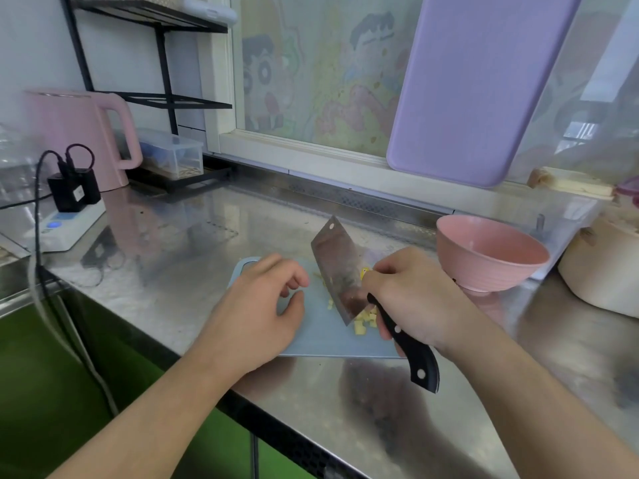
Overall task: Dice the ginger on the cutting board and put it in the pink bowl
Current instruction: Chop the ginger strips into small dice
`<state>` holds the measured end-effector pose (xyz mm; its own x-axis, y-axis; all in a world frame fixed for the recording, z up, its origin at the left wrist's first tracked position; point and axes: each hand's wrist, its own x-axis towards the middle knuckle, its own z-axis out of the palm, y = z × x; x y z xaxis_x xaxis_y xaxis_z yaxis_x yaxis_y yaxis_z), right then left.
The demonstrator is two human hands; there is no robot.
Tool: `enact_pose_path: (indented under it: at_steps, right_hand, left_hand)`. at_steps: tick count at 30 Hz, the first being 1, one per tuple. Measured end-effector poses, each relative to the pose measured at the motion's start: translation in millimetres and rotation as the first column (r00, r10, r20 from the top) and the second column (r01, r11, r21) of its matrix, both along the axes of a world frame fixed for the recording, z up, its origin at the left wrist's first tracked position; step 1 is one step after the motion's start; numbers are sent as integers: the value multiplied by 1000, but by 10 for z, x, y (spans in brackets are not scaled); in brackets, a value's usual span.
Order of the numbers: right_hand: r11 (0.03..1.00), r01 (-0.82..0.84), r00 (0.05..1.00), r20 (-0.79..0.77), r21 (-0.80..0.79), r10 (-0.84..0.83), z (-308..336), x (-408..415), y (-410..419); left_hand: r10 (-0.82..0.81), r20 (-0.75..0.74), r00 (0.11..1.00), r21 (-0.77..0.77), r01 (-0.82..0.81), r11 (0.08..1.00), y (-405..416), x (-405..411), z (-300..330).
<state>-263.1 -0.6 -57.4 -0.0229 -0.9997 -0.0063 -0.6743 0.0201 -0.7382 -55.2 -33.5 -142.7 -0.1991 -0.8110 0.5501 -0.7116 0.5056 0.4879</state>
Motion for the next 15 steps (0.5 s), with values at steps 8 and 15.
enact_pose_path:
  at_steps: [8, 15]
  right_hand:
    - [989, -45, 983, -185, -142, 18, -22, -15, -4]
    - [913, -318, 656, -754, -254, 19, 31, 67, 130]
  left_hand:
    - [-201, 156, 967, 64, 194, 979, 4, -23, 20]
    - [36, -446, 894, -4, -42, 999, -28, -34, 295]
